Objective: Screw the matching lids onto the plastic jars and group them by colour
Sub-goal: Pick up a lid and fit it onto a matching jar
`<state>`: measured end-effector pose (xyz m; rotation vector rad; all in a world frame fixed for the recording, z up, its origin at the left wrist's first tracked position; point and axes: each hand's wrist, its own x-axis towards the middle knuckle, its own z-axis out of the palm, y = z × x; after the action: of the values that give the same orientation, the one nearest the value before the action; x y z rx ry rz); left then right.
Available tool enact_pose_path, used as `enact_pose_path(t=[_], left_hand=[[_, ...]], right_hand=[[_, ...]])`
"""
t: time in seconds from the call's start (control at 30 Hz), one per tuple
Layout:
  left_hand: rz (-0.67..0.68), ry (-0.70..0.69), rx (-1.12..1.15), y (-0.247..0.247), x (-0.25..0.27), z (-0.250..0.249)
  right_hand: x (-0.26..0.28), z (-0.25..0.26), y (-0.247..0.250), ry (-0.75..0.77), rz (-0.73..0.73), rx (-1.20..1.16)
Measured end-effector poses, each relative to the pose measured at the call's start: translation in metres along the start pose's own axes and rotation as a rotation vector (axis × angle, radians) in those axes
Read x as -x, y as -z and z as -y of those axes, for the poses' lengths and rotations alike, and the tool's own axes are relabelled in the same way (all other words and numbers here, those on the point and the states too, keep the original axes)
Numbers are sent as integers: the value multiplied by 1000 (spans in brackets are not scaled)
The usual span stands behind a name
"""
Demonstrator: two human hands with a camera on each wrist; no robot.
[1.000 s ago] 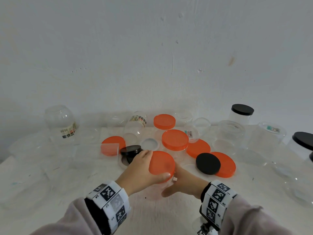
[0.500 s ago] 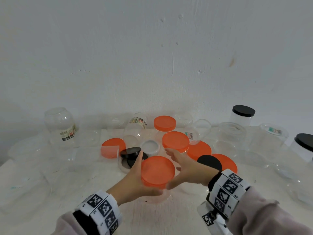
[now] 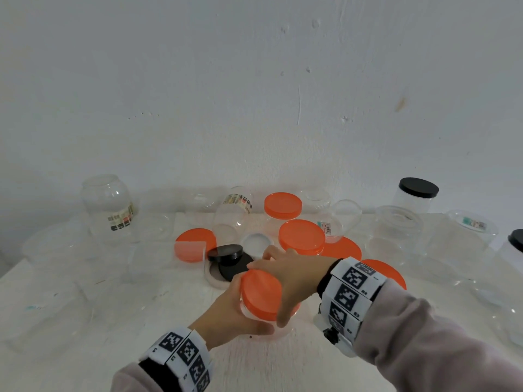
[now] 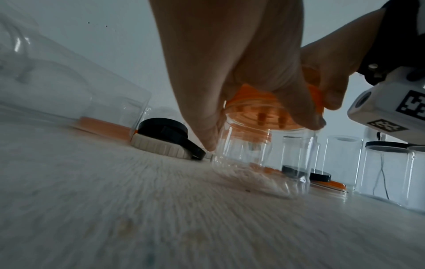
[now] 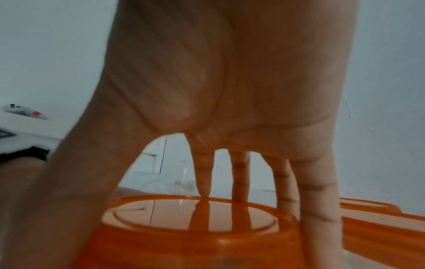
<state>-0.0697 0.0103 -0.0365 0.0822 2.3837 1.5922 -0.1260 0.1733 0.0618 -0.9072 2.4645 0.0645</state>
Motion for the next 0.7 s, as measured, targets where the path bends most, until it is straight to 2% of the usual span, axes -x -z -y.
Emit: enact_pose_path(t=[0.1, 0.3, 0.43, 0.53, 0.63, 0.7], left_hand=[[23, -24, -20, 1, -2, -1], [13, -31, -28, 0, -6, -2], [34, -37, -66, 1, -8, -5], [32, -36, -68, 0, -10, -9], [30, -39, -57, -1, -13, -10], [35, -58, -36, -3, -14, -9]], right_hand=[[-4, 1, -1, -34, -7, 44], [-8, 4, -15, -129, -136, -5], [-6, -1, -5, -149, -11, -22], [-3, -3, 7, -66, 79, -6], [-5, -7, 10, -58, 64, -18], [-6, -8, 6, -116, 19, -37]])
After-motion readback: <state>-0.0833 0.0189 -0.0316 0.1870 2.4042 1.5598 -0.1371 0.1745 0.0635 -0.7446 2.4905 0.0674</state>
